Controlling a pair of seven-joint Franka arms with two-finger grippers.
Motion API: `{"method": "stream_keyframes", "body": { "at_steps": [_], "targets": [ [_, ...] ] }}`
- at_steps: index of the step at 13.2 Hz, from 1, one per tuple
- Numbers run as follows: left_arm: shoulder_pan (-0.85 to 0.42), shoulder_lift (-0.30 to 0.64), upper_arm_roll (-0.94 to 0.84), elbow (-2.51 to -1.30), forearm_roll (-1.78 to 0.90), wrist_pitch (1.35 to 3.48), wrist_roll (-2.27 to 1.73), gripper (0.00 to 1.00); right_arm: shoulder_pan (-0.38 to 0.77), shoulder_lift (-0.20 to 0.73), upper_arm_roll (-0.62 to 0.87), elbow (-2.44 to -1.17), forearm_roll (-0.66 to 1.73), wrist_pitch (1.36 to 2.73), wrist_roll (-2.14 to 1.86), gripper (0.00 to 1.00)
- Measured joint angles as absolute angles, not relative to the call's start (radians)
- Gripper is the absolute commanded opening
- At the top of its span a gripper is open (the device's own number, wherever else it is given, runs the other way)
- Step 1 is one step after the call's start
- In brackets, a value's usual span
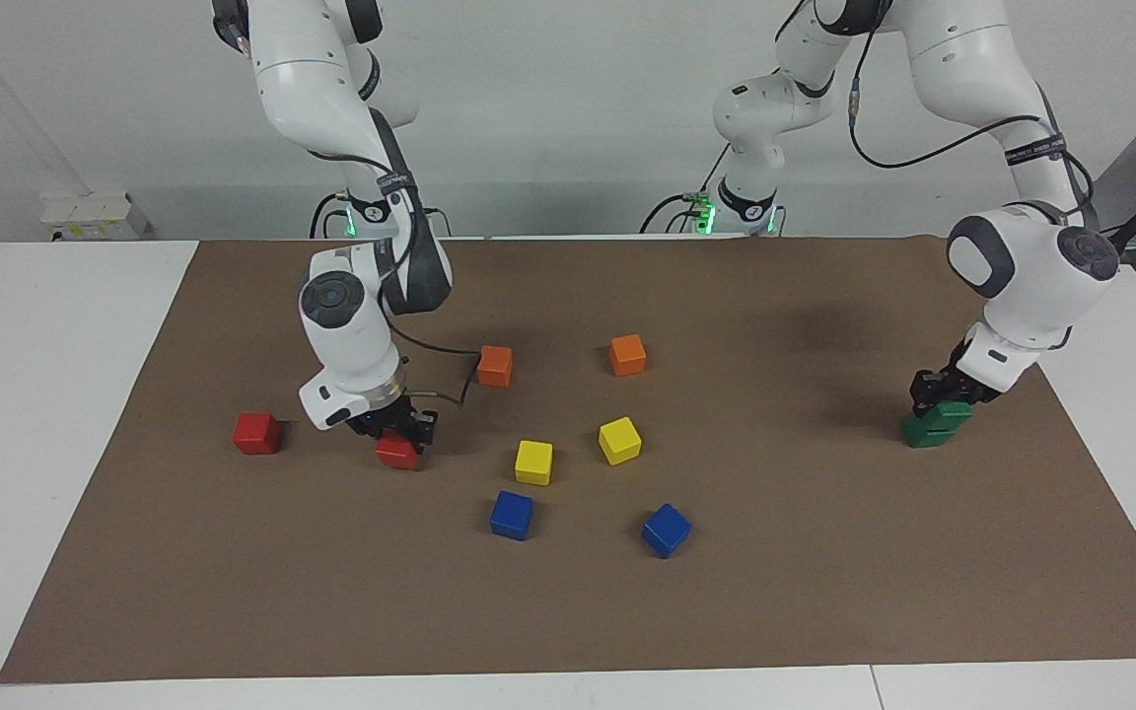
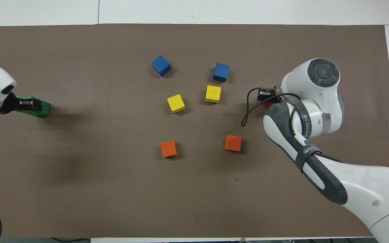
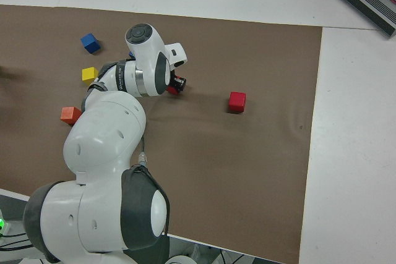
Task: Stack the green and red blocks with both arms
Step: 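Carry the green cube to the placed green while the right gripper carries red, then lower the green cube onto green with the left gripper while the right stacks red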
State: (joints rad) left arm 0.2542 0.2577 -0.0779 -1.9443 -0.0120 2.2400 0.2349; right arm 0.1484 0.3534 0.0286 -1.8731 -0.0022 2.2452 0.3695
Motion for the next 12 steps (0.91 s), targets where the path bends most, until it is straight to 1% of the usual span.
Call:
{"method": "stream_keyframes", "body": {
  "at_steps": [2, 3, 5, 9, 12],
  "targets": [
    [0.254, 0.253, -0.078, -1.956, -0.02, 2.247, 0.235, 0.0, 0.086, 0.312, 0.025, -1.808, -0.005, 2.125, 0.236, 0.0],
    [0.254, 0.252, -0.078, -1.956, -0.02, 2.252, 0.235, 0.0, 0.037, 0.288, 0.023, -1.79, -0.005, 2.08, 0.142, 0.0],
    [0.254, 0.25, -0.078, -1.958, -0.02, 2.278, 0.235, 0.0, -0.05, 0.249, 0.02, -1.782, -0.005, 2.035, -0.005, 0.0],
    [0.261, 0.25, -0.076, -1.966, -0.02, 2.307, 0.235, 0.0, -0.152, 0.24, 0.018, -1.797, -0.005, 2.041, -0.128, 0.0],
    [0.266, 0.25, -0.077, -1.975, -0.02, 2.327, 0.236, 0.0, -0.165, 0.233, 0.019, -1.876, -0.005, 2.132, -0.134, 0.0]
  ]
}}
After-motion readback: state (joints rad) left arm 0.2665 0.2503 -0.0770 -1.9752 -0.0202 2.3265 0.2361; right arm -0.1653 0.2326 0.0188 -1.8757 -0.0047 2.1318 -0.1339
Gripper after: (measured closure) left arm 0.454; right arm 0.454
